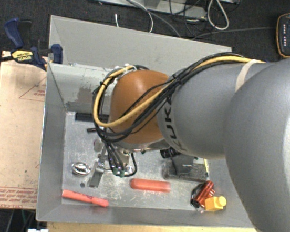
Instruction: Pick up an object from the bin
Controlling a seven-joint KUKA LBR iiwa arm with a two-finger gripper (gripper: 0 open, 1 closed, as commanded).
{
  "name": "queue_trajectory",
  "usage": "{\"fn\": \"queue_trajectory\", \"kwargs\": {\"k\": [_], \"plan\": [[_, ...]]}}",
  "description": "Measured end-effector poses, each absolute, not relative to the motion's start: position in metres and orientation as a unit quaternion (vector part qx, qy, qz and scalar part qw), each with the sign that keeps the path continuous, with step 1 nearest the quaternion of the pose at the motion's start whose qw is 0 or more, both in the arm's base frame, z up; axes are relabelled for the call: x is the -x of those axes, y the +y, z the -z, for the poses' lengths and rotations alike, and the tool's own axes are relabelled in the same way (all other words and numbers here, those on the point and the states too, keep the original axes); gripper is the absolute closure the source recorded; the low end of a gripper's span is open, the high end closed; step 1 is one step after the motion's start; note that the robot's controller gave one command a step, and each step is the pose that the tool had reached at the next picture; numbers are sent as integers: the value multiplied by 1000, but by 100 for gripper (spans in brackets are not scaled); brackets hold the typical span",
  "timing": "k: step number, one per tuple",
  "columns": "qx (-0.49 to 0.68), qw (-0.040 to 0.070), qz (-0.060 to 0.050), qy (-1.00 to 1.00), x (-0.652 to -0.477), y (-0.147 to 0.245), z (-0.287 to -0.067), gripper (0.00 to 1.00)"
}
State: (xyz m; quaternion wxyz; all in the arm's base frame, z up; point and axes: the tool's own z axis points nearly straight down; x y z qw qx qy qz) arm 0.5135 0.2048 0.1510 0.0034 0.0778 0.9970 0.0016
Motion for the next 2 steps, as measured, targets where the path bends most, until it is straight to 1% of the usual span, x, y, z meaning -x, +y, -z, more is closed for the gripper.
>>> {"fn": "queue_trajectory", "kwargs": {"k": [1, 2], "plan": [[-221, -4, 1, 975, -514, 224, -102, 0], [-247, 5, -4, 969, -496, 219, -70, 0]]}}
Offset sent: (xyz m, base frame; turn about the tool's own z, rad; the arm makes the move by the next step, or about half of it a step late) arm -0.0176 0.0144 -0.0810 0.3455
